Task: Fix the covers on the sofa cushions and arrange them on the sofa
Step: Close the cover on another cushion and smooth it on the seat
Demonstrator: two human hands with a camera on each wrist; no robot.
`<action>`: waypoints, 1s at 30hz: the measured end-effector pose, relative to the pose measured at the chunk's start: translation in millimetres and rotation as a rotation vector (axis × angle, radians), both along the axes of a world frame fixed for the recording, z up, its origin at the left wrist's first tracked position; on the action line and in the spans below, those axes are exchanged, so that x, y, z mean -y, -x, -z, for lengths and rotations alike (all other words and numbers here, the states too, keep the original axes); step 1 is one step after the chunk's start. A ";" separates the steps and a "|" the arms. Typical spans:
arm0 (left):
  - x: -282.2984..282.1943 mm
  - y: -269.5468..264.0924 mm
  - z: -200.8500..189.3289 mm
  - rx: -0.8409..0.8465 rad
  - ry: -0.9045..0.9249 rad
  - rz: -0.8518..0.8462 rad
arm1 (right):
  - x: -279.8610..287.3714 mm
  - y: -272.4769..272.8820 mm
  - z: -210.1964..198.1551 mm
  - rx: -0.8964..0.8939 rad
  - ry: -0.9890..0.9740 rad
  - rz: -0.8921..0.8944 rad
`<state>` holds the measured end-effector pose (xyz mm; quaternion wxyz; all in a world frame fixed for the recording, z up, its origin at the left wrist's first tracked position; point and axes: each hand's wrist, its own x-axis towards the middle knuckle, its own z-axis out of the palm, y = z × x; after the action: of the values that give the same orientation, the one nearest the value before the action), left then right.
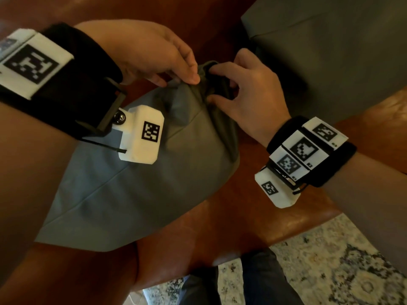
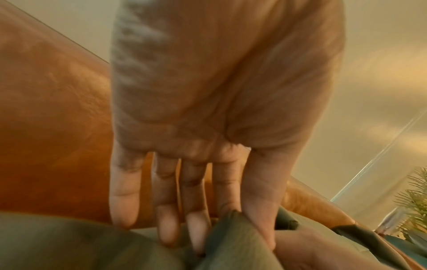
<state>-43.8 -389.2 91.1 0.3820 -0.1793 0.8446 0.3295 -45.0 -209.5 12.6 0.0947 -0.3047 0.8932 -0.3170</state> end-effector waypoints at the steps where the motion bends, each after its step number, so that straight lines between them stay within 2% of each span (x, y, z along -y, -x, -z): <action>1: -0.9 0.0 0.5 0.000 -0.002 0.000 | 1.8 2.4 -1.6 0.002 -0.012 -0.014; 7: -1.0 -1.5 6.2 -0.060 -0.005 -0.057 | 6.9 31.8 -18.4 0.094 -0.130 -0.121; 13: -1.5 -7.5 11.0 -0.258 -0.019 -0.100 | 2.7 38.8 -36.3 0.439 -0.024 -0.009; 15: -2.6 -9.2 12.6 -0.342 -0.034 -0.060 | 3.7 39.2 -38.8 0.548 0.018 0.073; 18: -4.2 -11.1 11.1 -0.441 -0.051 0.041 | 7.8 40.3 -47.9 0.600 0.021 0.113; 24: -1.3 -15.7 7.2 -0.422 -0.074 0.054 | 14.6 45.0 -67.8 0.753 0.025 0.122; 27: 0.2 -17.0 8.1 -0.431 -0.049 0.042 | 16.4 44.1 -72.0 0.755 0.029 0.129; 30: 2.0 -18.6 8.3 -0.435 -0.043 0.008 | 10.5 38.5 -69.2 0.613 0.051 0.165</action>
<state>-25.2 -391.2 82.8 0.1958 -0.0922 0.9007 0.3767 -83.6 -220.0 81.9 0.3256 -0.1236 0.8366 -0.4228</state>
